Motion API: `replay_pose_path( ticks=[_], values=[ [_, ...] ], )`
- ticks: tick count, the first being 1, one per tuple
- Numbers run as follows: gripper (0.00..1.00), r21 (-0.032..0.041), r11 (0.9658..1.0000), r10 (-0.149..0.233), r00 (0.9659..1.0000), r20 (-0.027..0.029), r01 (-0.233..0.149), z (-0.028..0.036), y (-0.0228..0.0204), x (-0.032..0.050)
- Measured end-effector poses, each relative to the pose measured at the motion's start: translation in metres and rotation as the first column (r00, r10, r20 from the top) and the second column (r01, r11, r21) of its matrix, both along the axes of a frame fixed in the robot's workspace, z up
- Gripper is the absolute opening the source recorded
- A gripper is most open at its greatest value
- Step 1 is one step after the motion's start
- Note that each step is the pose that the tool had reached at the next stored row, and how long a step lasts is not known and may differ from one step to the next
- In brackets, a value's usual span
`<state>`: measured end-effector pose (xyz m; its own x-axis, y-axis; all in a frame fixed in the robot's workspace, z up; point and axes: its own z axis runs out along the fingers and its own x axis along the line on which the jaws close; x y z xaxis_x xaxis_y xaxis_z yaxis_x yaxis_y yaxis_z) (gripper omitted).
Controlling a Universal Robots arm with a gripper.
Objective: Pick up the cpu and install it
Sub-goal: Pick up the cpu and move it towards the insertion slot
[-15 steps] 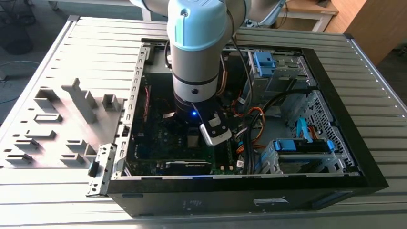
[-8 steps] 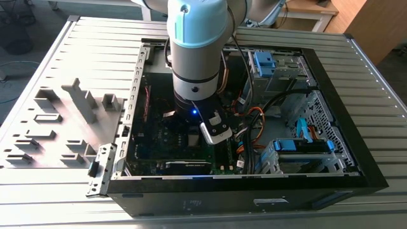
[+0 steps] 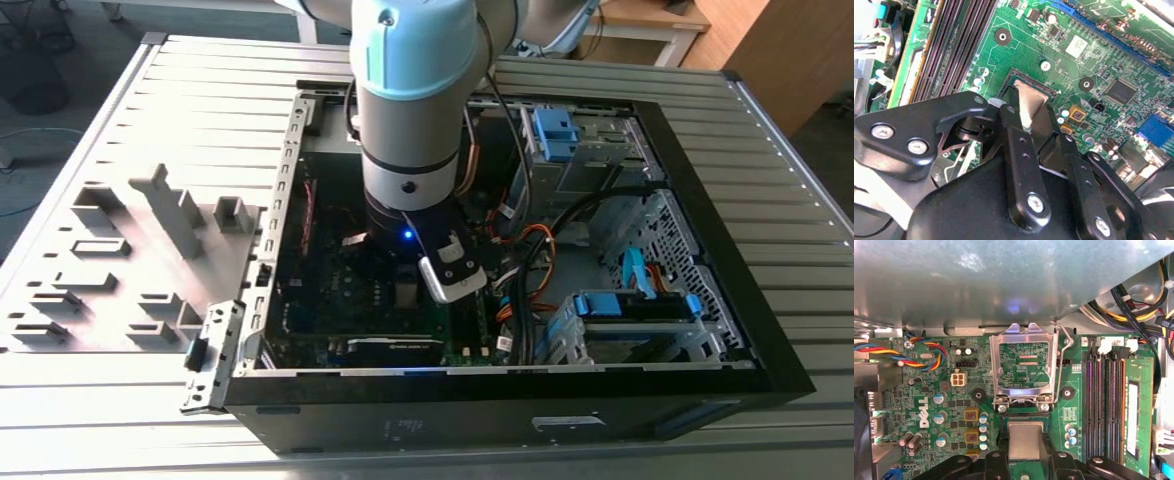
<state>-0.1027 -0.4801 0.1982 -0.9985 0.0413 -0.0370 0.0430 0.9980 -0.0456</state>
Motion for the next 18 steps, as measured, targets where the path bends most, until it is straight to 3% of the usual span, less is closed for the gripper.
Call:
replay_pose_path(
  ticks=[11, 13, 14, 18],
  values=[
    [0.37, -0.0027, 1.0, 0.005, 1.0, 0.0, -0.005, -0.0001, 0.0, -0.0003],
    [0.38, -0.0027, 1.0, 0.005, 1.0, 0.0, -0.005, -0.0001, 0.0, -0.0003],
    [0.45, -0.0027, 1.0, 0.005, 1.0, 0.0, -0.005, -0.0001, 0.0, -0.0003],
    [0.45, -0.0026, 1.0, 0.005, 1.0, 0.0001, -0.005, -0.0022, 0.0, -0.0001]
  ],
)
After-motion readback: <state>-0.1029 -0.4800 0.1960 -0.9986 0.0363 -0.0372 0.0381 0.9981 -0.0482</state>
